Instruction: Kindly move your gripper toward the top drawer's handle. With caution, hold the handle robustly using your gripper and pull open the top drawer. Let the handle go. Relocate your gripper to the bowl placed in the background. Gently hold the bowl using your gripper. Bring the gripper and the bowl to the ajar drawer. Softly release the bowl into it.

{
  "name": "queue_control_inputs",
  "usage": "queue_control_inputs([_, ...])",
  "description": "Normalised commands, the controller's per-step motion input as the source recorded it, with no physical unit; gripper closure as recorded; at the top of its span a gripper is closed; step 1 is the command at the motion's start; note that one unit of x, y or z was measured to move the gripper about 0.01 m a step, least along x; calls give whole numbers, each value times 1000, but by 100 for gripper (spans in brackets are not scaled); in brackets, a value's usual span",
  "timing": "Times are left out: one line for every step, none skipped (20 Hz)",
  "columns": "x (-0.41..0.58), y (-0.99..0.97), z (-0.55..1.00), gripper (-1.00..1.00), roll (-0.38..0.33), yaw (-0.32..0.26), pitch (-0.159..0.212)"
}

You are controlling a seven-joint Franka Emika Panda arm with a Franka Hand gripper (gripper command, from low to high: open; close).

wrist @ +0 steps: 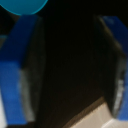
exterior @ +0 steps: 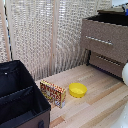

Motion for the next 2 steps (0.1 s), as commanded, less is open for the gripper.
queue_control_inputs([371,-46,257,-100,0,0,-75])
queue_control_inputs([446,0,206,-100,0,-6,0])
